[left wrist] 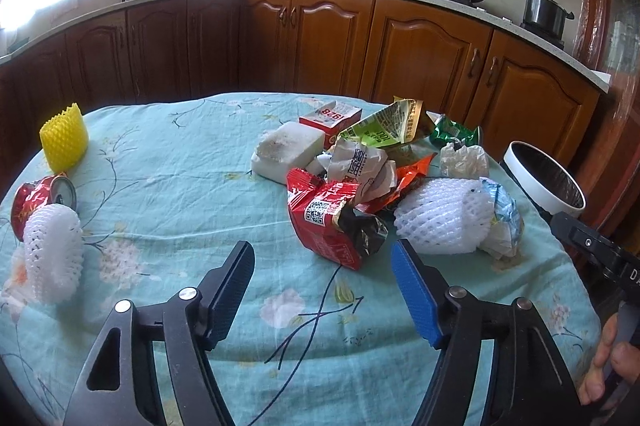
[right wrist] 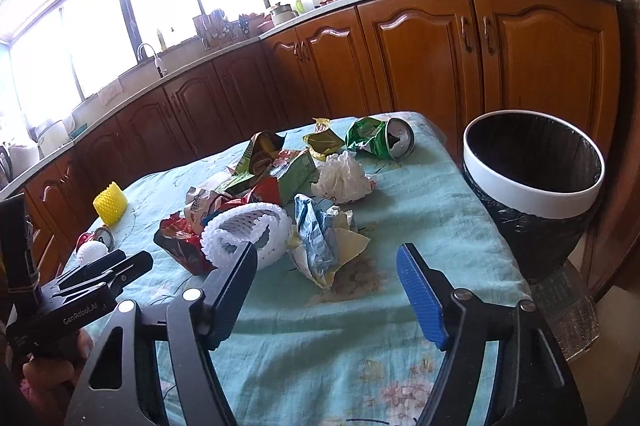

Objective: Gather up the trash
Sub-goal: 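Grasp the red snack bag with the left gripper while the right grasps crumpled blue paper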

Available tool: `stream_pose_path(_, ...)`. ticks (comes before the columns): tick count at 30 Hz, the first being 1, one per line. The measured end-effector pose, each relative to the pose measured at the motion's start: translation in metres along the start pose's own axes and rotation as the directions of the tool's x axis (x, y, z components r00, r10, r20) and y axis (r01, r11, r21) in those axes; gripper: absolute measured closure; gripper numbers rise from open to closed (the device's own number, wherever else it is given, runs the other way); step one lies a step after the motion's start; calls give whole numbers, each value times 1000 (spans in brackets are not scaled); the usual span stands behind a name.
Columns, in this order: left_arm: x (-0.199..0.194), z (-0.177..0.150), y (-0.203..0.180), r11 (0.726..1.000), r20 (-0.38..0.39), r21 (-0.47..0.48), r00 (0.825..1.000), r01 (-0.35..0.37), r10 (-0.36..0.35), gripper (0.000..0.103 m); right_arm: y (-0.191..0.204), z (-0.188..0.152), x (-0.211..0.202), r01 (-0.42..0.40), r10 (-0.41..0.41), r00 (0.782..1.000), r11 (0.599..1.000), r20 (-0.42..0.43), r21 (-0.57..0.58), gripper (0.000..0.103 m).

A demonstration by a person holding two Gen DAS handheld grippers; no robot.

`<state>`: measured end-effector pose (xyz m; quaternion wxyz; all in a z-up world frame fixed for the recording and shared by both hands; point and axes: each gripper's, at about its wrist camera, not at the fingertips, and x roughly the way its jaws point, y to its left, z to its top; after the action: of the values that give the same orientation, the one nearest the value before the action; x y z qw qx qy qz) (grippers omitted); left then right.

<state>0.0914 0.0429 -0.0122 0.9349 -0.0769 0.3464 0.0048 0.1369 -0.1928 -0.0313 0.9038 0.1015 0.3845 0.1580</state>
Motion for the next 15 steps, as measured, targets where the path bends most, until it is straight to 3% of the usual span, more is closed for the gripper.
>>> stream_pose_path(5,25,10,4,1000,-53,-17,999,5,-6,40,-7,6,25,-11,12,998,1000,-54,19,33)
stream_pose_path(8,39,14,7,1000,-79,-28,997,9,-11,49,-10,9,38,-16,19,996,999,-85,27,34)
stream_pose_path(9,43,15,8,999,-84,-31,996,11,-14,57,-11,9,43,-18,21,995,999,-98,31,35)
stream_pose_path(11,49,16,10,999,-102,-39,994,25,-29,72,-13,9,51,-25,29,992,999,-121,40,44)
stream_pose_path(13,53,15,12,998,-110,-43,993,39,-43,86,-15,7,58,-40,47,989,998,-141,55,65)
stream_pose_path(15,52,14,12,999,-105,-34,993,42,-46,93,-15,6,57,-55,62,989,997,-132,59,69)
